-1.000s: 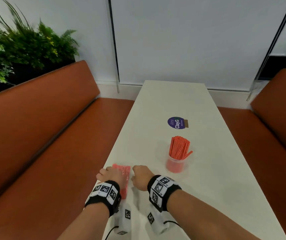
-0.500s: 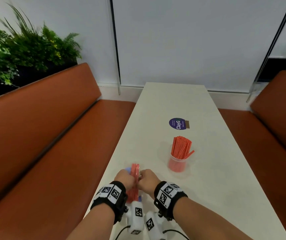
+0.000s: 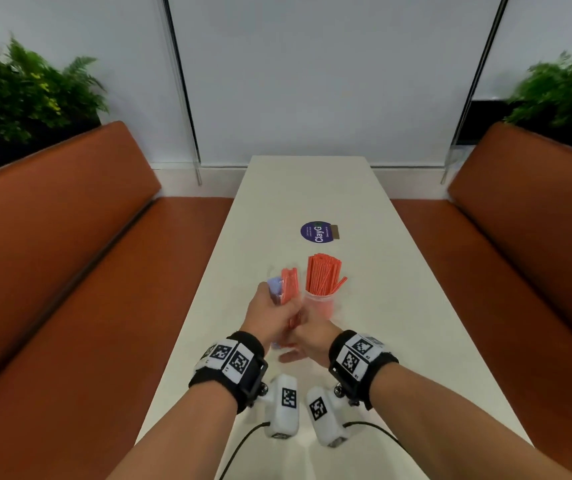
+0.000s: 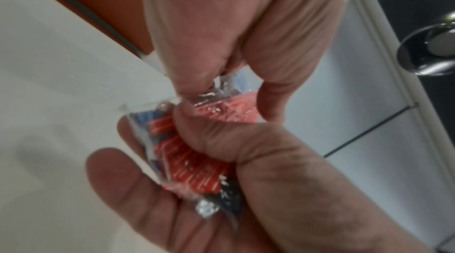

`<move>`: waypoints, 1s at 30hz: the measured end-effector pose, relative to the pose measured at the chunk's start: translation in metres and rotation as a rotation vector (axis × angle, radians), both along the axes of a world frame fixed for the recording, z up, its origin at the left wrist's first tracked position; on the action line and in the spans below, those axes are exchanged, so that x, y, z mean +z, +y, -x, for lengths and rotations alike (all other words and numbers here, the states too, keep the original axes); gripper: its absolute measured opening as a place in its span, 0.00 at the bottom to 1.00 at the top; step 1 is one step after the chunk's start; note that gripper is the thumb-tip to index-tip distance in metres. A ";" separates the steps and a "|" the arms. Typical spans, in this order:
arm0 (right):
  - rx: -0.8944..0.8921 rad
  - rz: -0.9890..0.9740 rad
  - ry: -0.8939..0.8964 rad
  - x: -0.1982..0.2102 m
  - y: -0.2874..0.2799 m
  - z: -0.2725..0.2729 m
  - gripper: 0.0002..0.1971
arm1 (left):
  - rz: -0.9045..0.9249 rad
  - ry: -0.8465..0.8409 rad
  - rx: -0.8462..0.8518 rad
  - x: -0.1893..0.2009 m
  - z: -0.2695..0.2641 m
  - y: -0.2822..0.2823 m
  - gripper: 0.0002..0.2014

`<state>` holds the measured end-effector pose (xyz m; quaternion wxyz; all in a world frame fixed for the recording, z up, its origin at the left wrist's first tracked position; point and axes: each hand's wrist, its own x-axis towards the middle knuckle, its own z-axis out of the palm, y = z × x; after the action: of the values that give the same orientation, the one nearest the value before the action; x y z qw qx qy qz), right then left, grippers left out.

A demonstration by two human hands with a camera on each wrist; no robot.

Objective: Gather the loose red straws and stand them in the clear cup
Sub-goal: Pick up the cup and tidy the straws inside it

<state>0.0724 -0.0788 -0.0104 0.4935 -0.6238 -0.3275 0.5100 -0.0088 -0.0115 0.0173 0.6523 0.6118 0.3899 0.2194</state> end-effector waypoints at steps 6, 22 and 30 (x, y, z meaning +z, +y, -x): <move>-0.091 -0.017 -0.106 -0.009 -0.023 0.003 0.13 | 0.061 -0.107 0.041 0.009 -0.015 -0.020 0.19; -0.414 -0.108 -0.143 -0.008 -0.040 -0.001 0.16 | -0.124 0.107 -0.367 -0.001 -0.017 -0.056 0.12; -0.151 -0.037 -0.219 0.014 -0.061 -0.011 0.31 | 0.011 0.121 -0.386 -0.005 -0.012 -0.050 0.11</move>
<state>0.0838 -0.1395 0.0034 0.5033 -0.6894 -0.3407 0.3940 0.0035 -0.0618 0.0126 0.6610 0.6836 0.3052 0.0510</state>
